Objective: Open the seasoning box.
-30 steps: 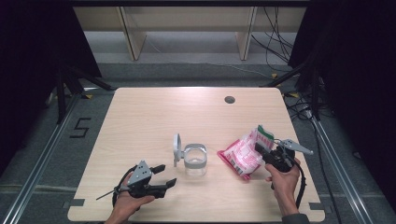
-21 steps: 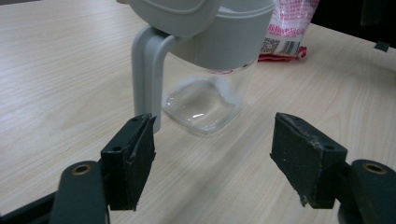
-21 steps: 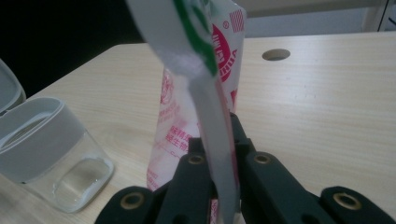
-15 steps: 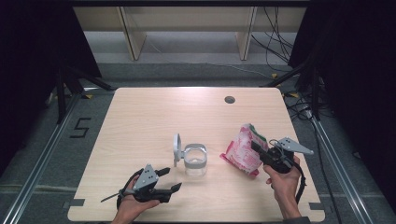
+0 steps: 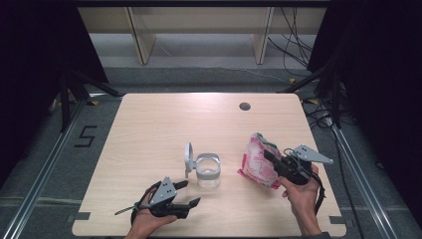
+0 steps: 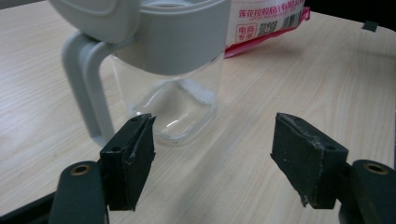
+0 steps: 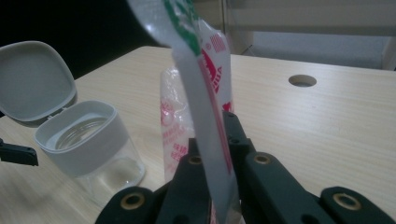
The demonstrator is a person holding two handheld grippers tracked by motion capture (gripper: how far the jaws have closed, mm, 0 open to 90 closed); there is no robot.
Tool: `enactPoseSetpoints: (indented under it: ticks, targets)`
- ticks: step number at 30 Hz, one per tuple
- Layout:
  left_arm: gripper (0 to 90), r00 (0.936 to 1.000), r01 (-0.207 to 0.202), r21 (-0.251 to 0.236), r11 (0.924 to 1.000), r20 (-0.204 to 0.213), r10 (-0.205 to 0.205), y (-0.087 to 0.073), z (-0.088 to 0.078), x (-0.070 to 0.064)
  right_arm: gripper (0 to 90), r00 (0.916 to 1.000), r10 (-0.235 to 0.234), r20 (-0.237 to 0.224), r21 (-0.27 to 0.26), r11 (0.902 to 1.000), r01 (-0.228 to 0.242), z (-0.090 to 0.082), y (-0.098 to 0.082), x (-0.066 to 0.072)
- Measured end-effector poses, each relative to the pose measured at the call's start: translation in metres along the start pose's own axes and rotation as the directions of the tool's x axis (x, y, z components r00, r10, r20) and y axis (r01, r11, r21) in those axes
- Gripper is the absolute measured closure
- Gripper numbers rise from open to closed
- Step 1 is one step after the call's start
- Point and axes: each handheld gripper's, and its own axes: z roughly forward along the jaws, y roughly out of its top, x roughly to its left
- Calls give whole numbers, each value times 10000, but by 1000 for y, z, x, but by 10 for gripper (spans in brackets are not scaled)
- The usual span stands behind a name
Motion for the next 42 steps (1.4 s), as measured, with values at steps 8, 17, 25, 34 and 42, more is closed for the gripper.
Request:
enactPoseSetpoints:
  ticks: [8,17,25,34,42]
  targets:
    - [293,9997,-140,66,9999,197,139,7,16,-19,900,10000,23,24,-80,10000,-22,-9,6,7]
    - [292,9989,-98,-15,10000,459,99,11,39,-35,900,9995,-315,-5,-314,9990,315,-16,12,10]
    - [297,9992,-229,-78,9997,321,231,19,58,-50,900,9989,-210,-427,-596,9981,184,-19,17,17]
    - [291,9973,-507,-138,9986,-530,499,28,81,-65,900,9971,-348,-683,-654,9974,304,-24,23,26]
    - [288,9975,-423,154,9990,-558,431,37,99,-69,900,9945,-458,-937,-842,9957,380,-24,25,34]
